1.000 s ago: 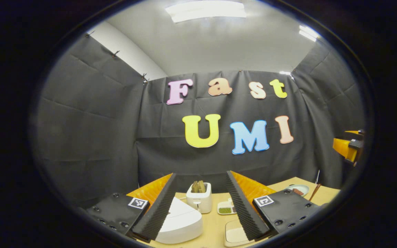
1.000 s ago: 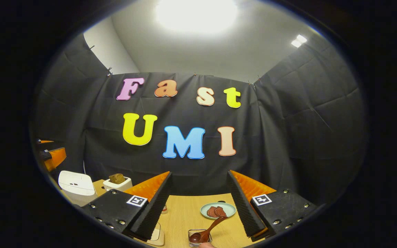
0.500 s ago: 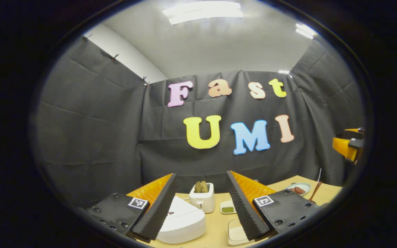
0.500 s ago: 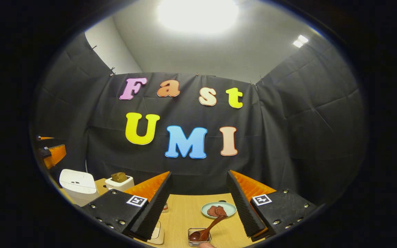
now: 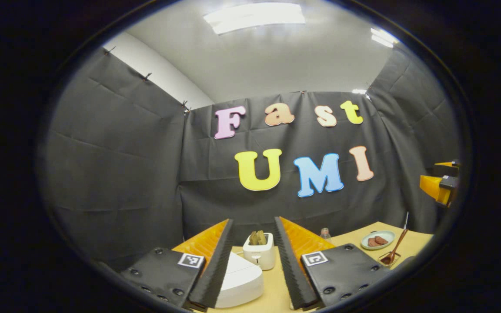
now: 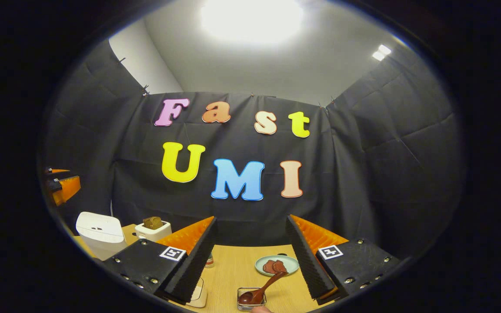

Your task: Close the left gripper, press the button to open the rice cooker; take a wooden spoon from the chopstick holder with the right hand, scoop a spoonful of rice and pour it into the rice cooker, then put the wooden spoon back into the chopstick holder.

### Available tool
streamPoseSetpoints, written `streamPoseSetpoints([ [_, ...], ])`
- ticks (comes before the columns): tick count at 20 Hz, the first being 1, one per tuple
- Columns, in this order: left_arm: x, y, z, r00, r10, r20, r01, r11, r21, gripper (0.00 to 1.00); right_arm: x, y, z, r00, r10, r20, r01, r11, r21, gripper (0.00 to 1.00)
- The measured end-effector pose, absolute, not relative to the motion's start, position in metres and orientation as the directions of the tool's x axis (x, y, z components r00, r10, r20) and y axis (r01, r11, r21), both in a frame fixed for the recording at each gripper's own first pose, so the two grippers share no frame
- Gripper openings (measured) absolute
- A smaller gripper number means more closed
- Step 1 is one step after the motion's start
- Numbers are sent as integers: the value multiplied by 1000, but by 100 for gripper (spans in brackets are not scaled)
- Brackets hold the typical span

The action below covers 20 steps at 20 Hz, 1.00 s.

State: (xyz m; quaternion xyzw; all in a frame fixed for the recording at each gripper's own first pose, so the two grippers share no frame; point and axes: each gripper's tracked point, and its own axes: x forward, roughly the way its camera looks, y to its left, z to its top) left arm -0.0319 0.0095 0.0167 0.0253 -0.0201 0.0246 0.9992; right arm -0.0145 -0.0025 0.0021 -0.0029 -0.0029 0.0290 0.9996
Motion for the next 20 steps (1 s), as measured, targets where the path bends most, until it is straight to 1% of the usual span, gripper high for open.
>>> streamPoseSetpoints([
  [1, -31, 10, 15, 998, 51, 38, -53, 997, 49, 60, -14, -2, 3, 998, 59, 7, -59, 998, -1, 95],
  [2, -32, 12, 15, 998, 54, 37, -56, 997, 51, 47, -15, -2, 3, 998, 59, 8, -60, 998, 3, 95],
  [3, -31, 15, 15, 997, 60, 37, -62, 997, 54, 41, -15, -2, 3, 998, 61, 6, -61, 998, 4, 95],
  [5, -33, 13, 15, 999, 40, 31, -42, 998, 51, 35, -16, -1, 4, 998, 64, 8, -64, 998, 6, 95],
  [6, -36, 15, 18, 998, 61, 33, -63, 997, 55, 35, -16, 1, 4, 998, 65, 9, -65, 998, 5, 95],
  [8, -32, 23, 13, 997, 78, 28, -79, 996, 39, 12, -15, 3, 5, 998, 67, 11, -67, 998, 0, 95],
  [10, -34, 38, 12, 994, 109, 18, -110, 993, 30, 10, -17, 6, 6, 997, 71, 12, -71, 997, -6, 95],
  [11, -27, 42, 6, 994, 107, 12, -108, 994, 24, 8, -17, 7, 7, 997, 70, 12, -70, 998, -8, 95],
  [14, -21, 48, -4, 995, 95, -28, -94, 995, 14, 8, -21, 11, 8, 998, 68, 16, -68, 998, -9, 95],
  [15, -17, 52, -7, 995, 91, -36, -91, 996, 16, 11, -21, 11, 9, 998, 65, 17, -65, 998, -12, 95],
  [20, 6, 69, -24, 994, 72, -82, -70, 997, 24, 11, -26, 11, 4, 999, 35, 6, -35, 999, -10, 95],
])
